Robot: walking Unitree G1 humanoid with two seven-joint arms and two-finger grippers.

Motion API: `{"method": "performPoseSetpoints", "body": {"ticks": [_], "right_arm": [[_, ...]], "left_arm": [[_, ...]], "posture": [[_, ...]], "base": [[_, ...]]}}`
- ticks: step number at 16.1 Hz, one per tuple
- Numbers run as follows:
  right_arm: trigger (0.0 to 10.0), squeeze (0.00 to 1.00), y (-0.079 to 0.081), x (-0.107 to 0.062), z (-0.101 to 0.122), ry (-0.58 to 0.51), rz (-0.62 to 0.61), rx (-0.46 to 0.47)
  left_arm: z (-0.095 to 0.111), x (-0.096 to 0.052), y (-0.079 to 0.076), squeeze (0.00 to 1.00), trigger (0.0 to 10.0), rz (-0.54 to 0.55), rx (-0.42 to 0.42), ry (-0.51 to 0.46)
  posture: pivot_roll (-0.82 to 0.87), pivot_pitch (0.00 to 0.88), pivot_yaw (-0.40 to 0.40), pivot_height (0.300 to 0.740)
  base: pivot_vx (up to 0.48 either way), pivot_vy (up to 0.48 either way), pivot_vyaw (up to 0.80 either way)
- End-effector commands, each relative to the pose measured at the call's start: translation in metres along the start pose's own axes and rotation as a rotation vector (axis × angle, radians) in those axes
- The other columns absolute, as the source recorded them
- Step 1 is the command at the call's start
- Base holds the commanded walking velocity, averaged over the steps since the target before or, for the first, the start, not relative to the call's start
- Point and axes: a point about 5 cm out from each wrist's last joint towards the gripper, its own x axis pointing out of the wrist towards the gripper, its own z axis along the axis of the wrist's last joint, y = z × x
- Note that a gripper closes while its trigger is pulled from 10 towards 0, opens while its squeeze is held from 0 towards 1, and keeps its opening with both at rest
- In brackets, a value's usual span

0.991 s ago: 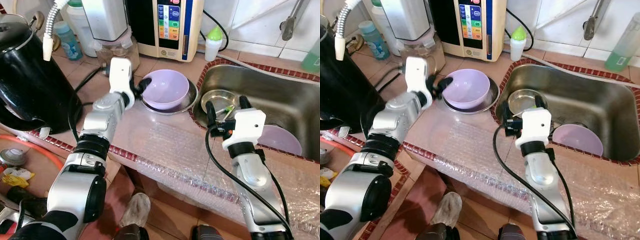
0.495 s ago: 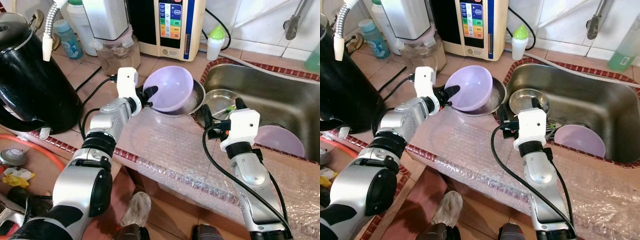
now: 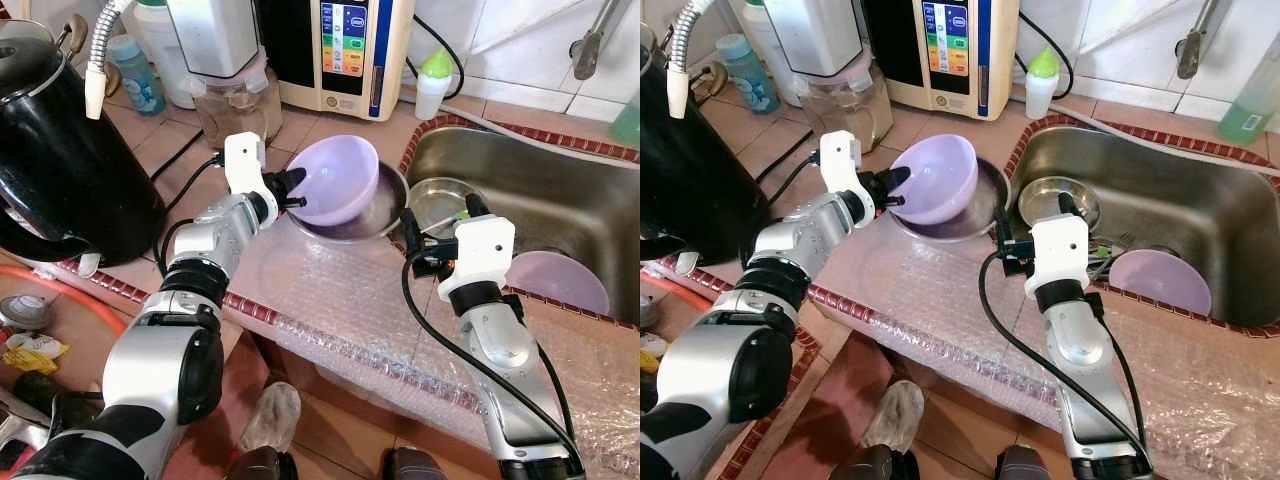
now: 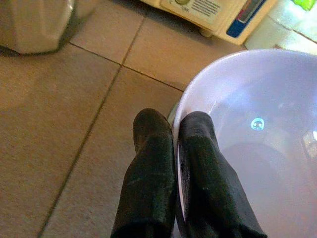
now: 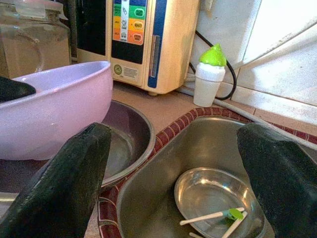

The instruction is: Kitchen organization

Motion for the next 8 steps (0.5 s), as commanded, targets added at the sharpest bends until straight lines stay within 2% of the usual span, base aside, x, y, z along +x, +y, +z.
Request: {"method": "performPoseSetpoints", "body": {"ticks": [1,6,8], "right_arm": [[10.0,0.0,0.003,0.001,0.0,0.004,0.013,0.007],[10.0,0.0,0.004,0.003,-0.001,0.005,0.016,0.006],[10.0,0.0,0.004,0.004,-0.001,0.003,0.017,0.005]], "left_arm": [[0.001,-0.002,0.008,0.0,0.0,0.038,0.01,0.019],[0.008,-0.007,0.023,0.0,0.0,0.105,0.041,-0.007],[0.011,-0.008,0.024,0.0,0.0,0.103,0.042,-0.027]], "posture": [[-0.11,0.091,0.087,0.74],[-0.11,0.092,0.083,0.74],[-0.11,0.09,0.08,0.74]], "base": [[0.0,0.0,0.0],[0.0,0.0,0.0],[0.0,0.0,0.0]]}}
